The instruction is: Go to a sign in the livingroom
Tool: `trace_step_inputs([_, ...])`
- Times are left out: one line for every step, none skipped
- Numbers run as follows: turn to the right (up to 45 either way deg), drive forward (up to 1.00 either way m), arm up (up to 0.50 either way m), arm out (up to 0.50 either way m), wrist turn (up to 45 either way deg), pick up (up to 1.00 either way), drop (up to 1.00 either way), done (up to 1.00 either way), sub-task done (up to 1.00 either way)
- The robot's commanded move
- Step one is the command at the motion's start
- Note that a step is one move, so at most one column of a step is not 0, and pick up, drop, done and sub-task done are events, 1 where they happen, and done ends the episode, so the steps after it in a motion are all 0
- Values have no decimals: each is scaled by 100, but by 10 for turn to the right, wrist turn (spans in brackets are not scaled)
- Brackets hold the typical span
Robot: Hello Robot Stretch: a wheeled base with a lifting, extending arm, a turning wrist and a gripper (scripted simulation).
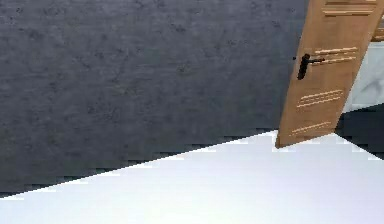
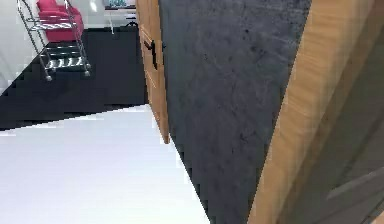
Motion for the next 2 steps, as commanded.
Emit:
trace_step_inputs([450, 0, 0, 0, 0, 0, 0, 0, 0])
trace_step_inputs([240, 0, 0, 0, 0, 0, 0, 0, 0])
